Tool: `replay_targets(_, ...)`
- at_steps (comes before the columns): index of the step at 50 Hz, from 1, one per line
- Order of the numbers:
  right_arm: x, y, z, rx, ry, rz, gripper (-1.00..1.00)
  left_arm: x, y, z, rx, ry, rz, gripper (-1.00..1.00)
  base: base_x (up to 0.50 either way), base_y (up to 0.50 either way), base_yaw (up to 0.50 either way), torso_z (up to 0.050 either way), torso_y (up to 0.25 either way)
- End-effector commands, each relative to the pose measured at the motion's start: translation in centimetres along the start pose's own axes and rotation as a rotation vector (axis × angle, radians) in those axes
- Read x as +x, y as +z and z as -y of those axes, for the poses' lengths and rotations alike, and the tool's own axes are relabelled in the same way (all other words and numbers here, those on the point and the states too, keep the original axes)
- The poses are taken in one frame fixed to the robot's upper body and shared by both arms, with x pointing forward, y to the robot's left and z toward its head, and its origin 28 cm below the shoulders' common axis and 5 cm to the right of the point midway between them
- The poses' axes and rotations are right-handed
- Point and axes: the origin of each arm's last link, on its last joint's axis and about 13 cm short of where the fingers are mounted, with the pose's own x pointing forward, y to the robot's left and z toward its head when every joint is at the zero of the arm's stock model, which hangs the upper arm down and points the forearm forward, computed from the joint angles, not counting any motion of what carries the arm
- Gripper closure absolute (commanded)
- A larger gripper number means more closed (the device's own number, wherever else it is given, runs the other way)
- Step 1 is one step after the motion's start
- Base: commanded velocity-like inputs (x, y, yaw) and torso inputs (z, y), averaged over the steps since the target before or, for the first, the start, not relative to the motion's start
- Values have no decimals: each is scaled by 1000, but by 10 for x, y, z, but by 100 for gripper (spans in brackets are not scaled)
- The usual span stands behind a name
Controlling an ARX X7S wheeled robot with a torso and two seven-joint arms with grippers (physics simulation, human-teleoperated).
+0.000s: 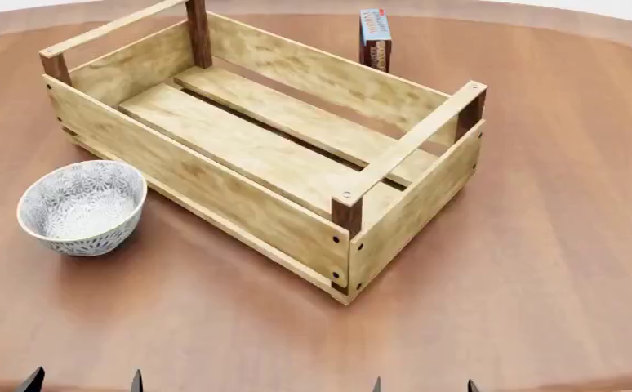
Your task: Pick up the salad dressing and put it in the tray.
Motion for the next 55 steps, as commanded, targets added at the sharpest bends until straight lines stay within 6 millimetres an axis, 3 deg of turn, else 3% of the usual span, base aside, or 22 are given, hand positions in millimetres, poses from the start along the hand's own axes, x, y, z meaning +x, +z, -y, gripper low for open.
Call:
replay_targets(1, 0, -1, -1, -4, 4, -3, -100, 0, 0, 0, 0, -2, 1, -100, 0, 0, 0, 0, 0)
replay_targets(26, -2, -1, -2, -8, 15, -2, -100, -2, -2, 0, 0, 2, -3, -100, 0, 0, 0, 0, 0)
replay_targets(55, -2, -2, -2, -14, 18, 2, -100, -1, -3, 0, 4, 0, -11, -100, 0, 500, 0, 0, 0)
